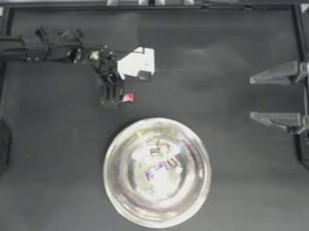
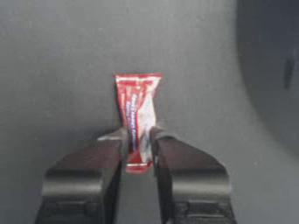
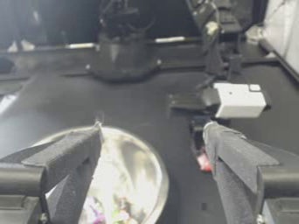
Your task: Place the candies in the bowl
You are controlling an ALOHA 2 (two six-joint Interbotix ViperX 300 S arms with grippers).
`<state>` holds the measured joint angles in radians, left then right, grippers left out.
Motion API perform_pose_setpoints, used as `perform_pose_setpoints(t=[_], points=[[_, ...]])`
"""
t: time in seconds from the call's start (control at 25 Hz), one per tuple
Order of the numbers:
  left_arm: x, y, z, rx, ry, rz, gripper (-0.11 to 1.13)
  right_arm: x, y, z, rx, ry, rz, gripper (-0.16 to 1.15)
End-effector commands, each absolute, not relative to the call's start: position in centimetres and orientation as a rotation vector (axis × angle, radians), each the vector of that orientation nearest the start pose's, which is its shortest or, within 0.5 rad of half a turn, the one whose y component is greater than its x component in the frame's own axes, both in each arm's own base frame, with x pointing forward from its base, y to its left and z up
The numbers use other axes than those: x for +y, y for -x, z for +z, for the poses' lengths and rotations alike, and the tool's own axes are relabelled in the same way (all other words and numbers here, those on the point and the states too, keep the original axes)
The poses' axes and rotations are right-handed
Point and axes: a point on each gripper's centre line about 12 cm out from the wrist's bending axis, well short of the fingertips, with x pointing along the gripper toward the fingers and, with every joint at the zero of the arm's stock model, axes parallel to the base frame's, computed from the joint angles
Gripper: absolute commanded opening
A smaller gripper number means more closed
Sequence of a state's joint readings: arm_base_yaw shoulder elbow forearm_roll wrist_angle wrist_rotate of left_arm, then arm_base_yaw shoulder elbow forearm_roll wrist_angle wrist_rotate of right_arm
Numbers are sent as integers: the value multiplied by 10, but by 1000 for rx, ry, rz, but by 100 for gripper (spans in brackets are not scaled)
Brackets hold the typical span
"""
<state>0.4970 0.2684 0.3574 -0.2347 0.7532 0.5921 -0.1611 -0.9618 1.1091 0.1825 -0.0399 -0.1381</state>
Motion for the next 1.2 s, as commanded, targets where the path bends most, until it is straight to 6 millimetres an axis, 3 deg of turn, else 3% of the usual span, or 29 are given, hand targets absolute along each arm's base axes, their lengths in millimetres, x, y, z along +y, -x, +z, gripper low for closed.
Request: perform_pose_setpoints(t=[0.04,0.2,0.52,0.96,1.2], points=[[180,-371,124,1287,57,0,54,-34,-201,295,90,-54,-173,98],[180,-373,131,1277,51,-1,46,-34,-201,295,92,-55,-173,98],[180,-374,149,1238,36,16,46,-34,-201,295,92,-55,-173,98],[177,-369,197,1140,-4,49,46,-34,-201,295,90,-54,-173,98],[158,-368,229,1080,-43,31,46,-34,-201,295,92,-55,-173,98]])
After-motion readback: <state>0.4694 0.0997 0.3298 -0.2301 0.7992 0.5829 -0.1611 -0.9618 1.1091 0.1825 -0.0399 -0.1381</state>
